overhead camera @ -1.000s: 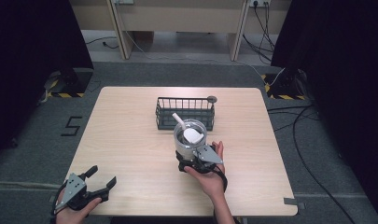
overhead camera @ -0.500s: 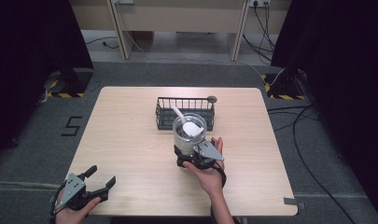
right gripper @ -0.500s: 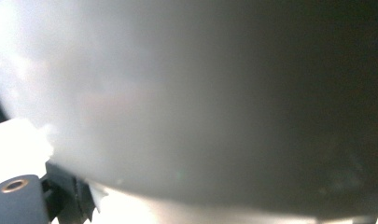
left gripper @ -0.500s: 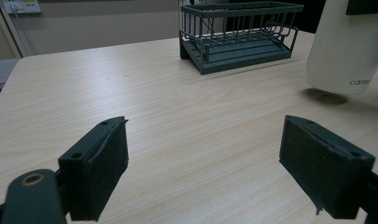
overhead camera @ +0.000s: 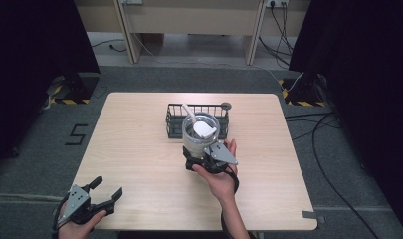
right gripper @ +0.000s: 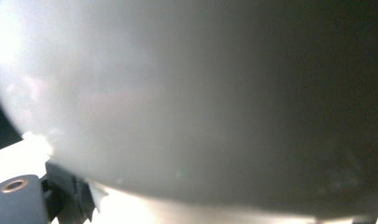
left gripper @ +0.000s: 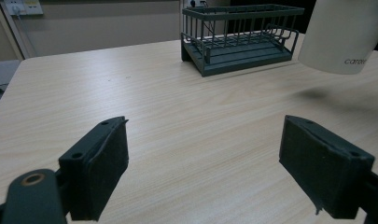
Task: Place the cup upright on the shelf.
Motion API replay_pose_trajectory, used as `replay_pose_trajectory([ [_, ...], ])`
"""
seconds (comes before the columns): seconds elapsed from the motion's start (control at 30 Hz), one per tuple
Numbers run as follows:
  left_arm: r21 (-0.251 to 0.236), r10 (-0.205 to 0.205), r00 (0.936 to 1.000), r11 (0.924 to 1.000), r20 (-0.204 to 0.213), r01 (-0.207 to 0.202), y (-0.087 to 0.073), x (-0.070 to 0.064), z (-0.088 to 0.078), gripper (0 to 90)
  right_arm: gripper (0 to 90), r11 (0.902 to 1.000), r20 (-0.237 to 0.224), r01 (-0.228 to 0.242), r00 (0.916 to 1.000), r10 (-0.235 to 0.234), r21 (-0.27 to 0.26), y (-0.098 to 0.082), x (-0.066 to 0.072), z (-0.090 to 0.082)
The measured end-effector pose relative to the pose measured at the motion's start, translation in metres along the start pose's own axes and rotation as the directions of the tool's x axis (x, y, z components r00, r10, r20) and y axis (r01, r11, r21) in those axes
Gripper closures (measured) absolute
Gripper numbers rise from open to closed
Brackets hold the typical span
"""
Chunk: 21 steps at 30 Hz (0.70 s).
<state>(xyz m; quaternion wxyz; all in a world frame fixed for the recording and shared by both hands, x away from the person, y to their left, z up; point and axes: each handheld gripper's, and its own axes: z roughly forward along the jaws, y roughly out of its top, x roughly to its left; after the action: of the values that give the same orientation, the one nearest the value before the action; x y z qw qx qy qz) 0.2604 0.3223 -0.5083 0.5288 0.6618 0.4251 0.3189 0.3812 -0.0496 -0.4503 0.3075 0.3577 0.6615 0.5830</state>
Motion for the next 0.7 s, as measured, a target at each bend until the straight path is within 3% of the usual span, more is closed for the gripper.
replay_pose_trajectory([
  [0.23,-0.002,-0.003,1.0,1.0,-0.001,0.003,0.0,0.0,0.0,15.0,9.7,0.9996,0.026,0.018,0.9995,-0.017,-0.021,0.015,-0.008,0.0],
  [0.7,-0.004,-0.007,1.0,1.0,-0.002,0.007,0.0,0.0,0.0,15.0,9.7,0.9992,0.059,-0.01,0.9982,0.012,-0.039,0.035,-0.023,0.01],
])
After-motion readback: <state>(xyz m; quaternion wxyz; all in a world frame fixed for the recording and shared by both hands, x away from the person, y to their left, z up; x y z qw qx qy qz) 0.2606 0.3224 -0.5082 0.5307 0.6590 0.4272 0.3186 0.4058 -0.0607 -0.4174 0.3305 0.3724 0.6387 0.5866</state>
